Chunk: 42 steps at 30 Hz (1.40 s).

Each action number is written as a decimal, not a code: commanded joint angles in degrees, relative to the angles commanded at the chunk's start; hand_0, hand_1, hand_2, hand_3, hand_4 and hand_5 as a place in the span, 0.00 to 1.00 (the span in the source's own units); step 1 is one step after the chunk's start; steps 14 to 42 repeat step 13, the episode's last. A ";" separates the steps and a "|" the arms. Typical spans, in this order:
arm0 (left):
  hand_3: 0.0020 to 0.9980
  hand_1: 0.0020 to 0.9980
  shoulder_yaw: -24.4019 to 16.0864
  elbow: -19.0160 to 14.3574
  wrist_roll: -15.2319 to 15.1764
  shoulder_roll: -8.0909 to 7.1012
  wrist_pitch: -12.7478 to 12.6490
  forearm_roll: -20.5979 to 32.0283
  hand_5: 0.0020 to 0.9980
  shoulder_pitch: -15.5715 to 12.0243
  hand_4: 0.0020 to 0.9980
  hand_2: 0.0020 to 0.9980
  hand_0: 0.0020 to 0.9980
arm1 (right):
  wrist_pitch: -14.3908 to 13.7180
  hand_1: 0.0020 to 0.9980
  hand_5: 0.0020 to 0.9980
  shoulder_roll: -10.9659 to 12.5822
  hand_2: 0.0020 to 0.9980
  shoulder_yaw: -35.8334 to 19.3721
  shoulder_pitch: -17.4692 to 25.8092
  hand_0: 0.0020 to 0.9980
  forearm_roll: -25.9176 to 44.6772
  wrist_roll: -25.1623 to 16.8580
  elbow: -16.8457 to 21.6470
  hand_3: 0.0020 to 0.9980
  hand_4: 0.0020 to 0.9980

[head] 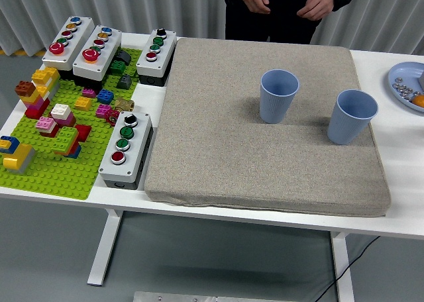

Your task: Pick cup pour cup place

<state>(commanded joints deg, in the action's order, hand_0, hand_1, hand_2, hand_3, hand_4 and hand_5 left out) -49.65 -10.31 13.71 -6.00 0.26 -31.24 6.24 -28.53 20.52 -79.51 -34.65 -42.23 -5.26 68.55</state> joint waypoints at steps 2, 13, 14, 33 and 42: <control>0.76 0.80 0.02 0.00 -0.03 0.00 0.00 0.02 0.95 0.05 0.51 0.85 0.76 | 0.01 0.78 0.96 -0.01 0.79 0.00 0.05 0.88 -0.02 0.03 0.00 0.78 0.78; 0.76 0.80 -0.57 0.00 0.05 0.13 -0.02 -0.44 0.95 0.10 0.51 0.85 0.76 | -0.01 0.78 0.96 -0.22 0.79 -0.27 0.51 0.88 -0.06 0.03 0.00 0.78 0.78; 0.76 0.80 -0.57 0.00 0.05 0.13 -0.02 -0.44 0.95 0.10 0.51 0.85 0.76 | -0.01 0.78 0.96 -0.22 0.79 -0.27 0.51 0.88 -0.06 0.03 0.00 0.78 0.78; 0.76 0.80 -0.57 0.00 0.05 0.13 -0.02 -0.44 0.95 0.10 0.51 0.85 0.76 | -0.01 0.78 0.96 -0.22 0.79 -0.27 0.51 0.88 -0.06 0.03 0.00 0.78 0.78; 0.76 0.80 -0.57 0.00 0.05 0.13 -0.02 -0.44 0.95 0.10 0.51 0.85 0.76 | -0.01 0.78 0.96 -0.22 0.79 -0.27 0.51 0.88 -0.06 0.03 0.00 0.78 0.78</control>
